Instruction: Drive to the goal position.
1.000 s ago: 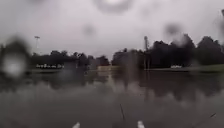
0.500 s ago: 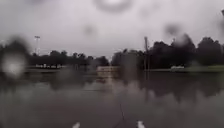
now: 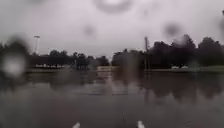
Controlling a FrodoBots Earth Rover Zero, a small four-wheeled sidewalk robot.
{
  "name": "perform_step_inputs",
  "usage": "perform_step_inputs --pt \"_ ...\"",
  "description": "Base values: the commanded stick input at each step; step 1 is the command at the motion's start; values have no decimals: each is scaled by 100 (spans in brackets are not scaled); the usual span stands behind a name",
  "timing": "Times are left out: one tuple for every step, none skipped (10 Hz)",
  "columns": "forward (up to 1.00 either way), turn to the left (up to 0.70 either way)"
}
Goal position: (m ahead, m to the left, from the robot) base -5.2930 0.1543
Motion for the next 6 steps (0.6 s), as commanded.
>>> perform_step_inputs --pt "70 13" --pt "70 13" --pt "70 10" --pt "70 3" --pt "70 0" --pt "70 0"
